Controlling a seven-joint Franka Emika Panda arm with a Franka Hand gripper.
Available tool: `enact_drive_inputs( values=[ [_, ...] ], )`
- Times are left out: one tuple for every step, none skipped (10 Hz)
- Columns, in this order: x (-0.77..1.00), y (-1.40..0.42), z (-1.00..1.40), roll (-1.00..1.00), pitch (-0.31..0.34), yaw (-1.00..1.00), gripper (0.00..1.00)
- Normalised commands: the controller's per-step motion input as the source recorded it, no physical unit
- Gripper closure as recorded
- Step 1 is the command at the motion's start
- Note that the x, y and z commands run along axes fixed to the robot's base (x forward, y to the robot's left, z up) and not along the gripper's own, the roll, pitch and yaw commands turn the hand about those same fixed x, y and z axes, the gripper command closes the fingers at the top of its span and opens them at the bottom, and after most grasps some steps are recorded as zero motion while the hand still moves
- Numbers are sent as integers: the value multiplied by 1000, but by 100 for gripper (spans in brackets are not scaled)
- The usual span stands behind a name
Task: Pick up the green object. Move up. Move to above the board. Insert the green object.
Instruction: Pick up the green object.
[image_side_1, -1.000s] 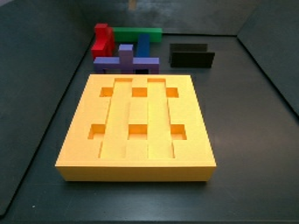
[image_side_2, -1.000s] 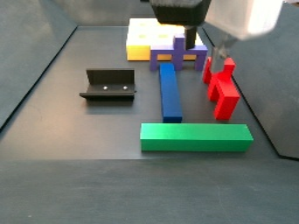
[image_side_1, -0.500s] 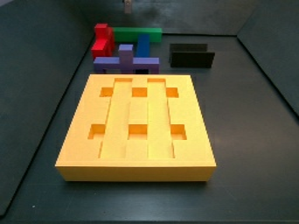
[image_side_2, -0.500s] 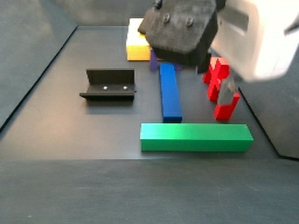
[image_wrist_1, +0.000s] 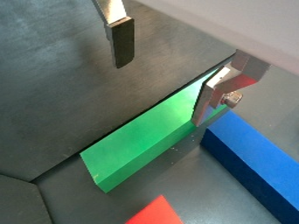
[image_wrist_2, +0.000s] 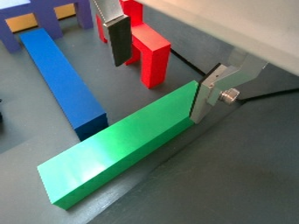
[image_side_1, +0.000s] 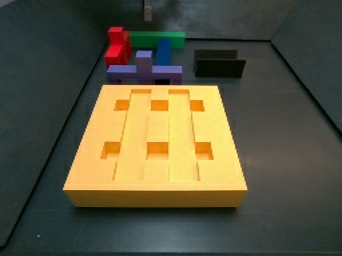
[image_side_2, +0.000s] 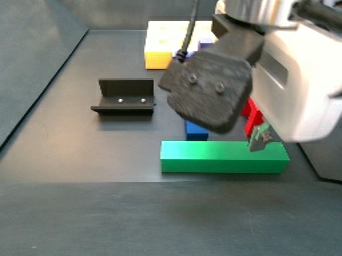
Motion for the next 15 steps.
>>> enact_drive_inputs(
  values=[
    [0,0,-240,-316,-227,-31,0],
    [63,0,-200,-17,-71,-46,0],
    [77,0,-274,44,0,-46,0],
    [109,0,-349,136,10,-74,0],
    [83,-3,-349,127,14,-120,0],
    [0,0,-303,23,0,-97,0],
    [0,0,-343,-41,-90,-80,0],
    [0,0,-286,-64,-80,-97,0],
    [0,0,-123,-71,-31,-203,0],
    [0,0,-160,-17,-4,-249,0],
    [0,0,-197,-53,-19,-254,0],
    [0,29,-209,-133,-51,-229,0],
    [0,29,-217,-171,-79,-206,0],
    [0,20,-217,-144,-84,-174,0],
    [0,0,-214,-101,-99,-103,0]
  ],
)
